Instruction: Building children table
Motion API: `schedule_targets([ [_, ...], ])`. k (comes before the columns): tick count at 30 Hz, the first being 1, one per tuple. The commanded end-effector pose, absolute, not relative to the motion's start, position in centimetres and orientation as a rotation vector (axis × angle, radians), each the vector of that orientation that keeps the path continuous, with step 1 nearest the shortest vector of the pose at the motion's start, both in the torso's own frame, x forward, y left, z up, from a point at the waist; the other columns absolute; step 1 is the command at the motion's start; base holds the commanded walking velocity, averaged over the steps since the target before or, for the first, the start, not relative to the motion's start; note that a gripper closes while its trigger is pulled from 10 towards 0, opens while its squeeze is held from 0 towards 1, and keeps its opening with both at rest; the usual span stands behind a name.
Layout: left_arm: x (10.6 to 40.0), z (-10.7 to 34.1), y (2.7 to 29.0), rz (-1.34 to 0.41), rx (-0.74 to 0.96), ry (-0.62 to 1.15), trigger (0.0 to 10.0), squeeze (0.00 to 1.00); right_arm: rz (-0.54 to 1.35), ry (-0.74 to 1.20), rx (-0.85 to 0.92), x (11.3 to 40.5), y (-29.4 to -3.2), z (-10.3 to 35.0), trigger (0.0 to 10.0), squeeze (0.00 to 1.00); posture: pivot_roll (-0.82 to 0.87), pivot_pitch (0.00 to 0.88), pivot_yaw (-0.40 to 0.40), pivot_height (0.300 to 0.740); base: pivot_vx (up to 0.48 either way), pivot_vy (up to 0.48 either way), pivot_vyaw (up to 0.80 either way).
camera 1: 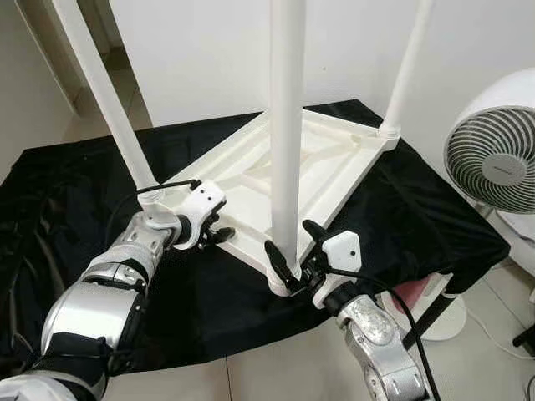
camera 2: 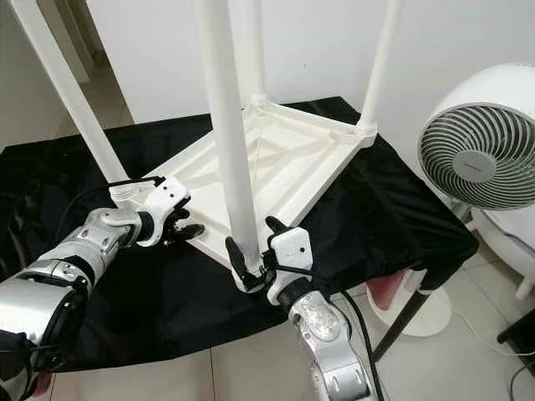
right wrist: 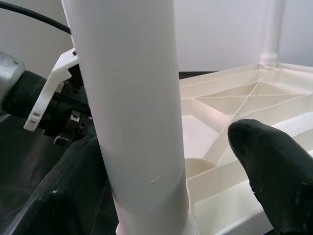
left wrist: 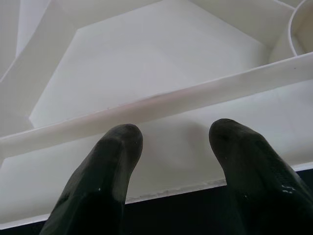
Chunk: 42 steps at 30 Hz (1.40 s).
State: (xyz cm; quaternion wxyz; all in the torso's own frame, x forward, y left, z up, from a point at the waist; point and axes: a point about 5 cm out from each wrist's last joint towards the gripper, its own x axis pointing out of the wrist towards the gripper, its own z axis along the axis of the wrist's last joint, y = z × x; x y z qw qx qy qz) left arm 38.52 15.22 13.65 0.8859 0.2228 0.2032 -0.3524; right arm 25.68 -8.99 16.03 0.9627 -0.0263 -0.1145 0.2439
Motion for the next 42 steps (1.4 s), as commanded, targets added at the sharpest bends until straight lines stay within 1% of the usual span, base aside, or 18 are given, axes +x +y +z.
schedule_targets([
  [1,36.5,8.6,20.5,-0.315,0.616,0.590,10.0,0.00,0.385,-0.257,-0.019,26.5,-10.9,16.9,10.0,0.00,-0.13,0.141,0.120,0.740,0.000,0.000,0.00],
  [5,35.6,7.4,21.5,-0.320,0.613,0.631,10.0,0.00,0.382,-0.238,-0.003,27.0,-10.9,17.0,10.0,0.00,-0.12,0.145,0.119,0.740,0.000,0.000,0.00],
  [7,35.1,6.9,22.0,-0.325,0.609,0.651,10.0,0.00,0.419,-0.217,-0.017,27.3,-10.7,16.8,10.0,0.00,-0.12,0.149,0.119,0.740,0.000,0.000,0.00],
  [13,34.6,6.4,22.6,-0.325,0.606,0.668,10.0,0.00,0.451,-0.192,-0.047,28.0,-10.4,16.5,10.0,0.00,-0.11,0.149,0.119,0.740,0.000,0.000,0.00],
  [15,34.1,6.0,23.2,-0.327,0.602,0.686,10.0,0.00,0.478,-0.167,-0.063,28.9,-10.1,16.3,10.0,0.00,-0.10,0.148,0.120,0.740,0.000,0.000,0.00],
  [22,33.5,5.7,24.0,-0.330,0.604,0.701,10.0,0.00,0.534,-0.150,-0.078,30.1,-9.1,16.5,10.0,0.00,-0.09,0.143,0.119,0.740,0.000,0.000,0.00],
  [23,33.6,5.7,24.0,-0.329,0.604,0.698,10.0,0.00,0.567,-0.159,-0.076,30.0,-8.7,16.6,10.0,0.00,-0.09,0.143,0.117,0.740,0.000,0.000,0.00],
  [27,33.9,6.1,23.8,-0.331,0.598,0.678,10.0,0.00,0.601,-0.178,-0.078,29.7,-8.3,16.8,10.0,0.00,-0.08,0.140,0.115,0.740,0.000,0.000,0.00],
  [34,34.9,7.3,23.0,-0.344,0.609,0.634,10.0,0.00,0.552,-0.213,-0.044,29.6,-9.5,16.8,10.0,0.00,-0.08,0.132,0.123,0.740,0.000,0.000,0.00],
  [40,35.2,7.6,22.9,-0.339,0.622,0.618,10.0,0.00,0.539,-0.229,-0.029,29.6,-9.8,17.0,10.0,0.00,-0.08,0.130,0.126,0.740,0.000,0.000,0.00],
  [42,36.3,9.2,22.1,-0.327,0.572,0.534,10.0,0.00,0.526,-0.296,0.024,29.4,-9.9,17.7,10.0,0.00,-0.08,0.125,0.126,0.740,0.000,0.000,0.00],
])
